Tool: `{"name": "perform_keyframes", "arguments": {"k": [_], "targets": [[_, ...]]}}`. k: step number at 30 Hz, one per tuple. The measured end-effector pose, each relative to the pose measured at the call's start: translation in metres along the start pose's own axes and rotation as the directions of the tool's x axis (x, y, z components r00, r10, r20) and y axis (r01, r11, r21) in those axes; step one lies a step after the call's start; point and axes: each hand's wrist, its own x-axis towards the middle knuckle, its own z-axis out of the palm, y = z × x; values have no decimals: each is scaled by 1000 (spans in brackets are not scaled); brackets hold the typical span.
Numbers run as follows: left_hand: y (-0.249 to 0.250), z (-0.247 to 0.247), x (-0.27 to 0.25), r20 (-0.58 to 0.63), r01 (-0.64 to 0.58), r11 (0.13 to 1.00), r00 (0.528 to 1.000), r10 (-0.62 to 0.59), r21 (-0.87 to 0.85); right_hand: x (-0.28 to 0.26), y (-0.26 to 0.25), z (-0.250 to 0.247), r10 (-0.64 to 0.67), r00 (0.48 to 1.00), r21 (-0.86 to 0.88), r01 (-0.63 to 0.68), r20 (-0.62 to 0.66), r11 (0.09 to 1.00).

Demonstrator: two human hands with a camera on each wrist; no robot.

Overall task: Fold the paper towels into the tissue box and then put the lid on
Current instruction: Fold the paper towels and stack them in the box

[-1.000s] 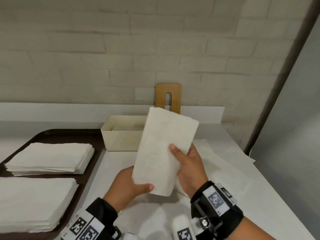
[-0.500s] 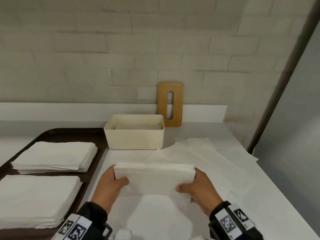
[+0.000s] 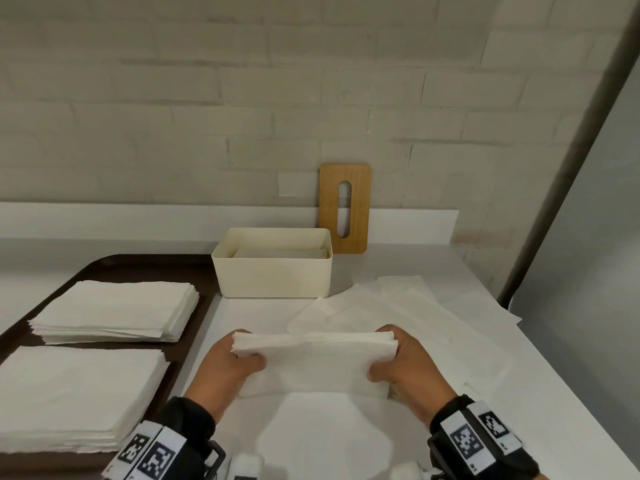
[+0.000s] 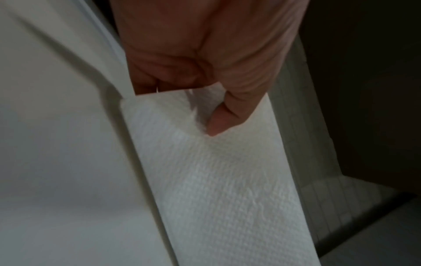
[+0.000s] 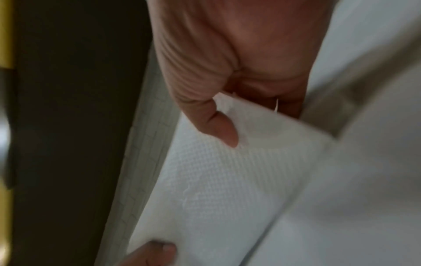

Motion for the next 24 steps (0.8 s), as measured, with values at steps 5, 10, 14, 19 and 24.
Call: {"name": "perform_keyframes", "arguments": {"k": [5,10,14,19,24], "targets": [[35,-4,7,81,-214,959,976,202,184,-7,-50,-9,-271,947,-464,322,174,825],[78,8,11,221,-441,877,890,400,189,-8,-85,14,-335,873,-512,481,354,712],[73,5,14,18,-351,911,932,363,-216,-5,-83,27,-347,927,61,341,145,938],[34,18,5,104,-140,959,980,170,-248,1,-60,42,-304,947,272,266,107,925],[19,23,3,74,-123,973,987,140,-195,3,-46,50,-245,965,247,216,93,945]]}}
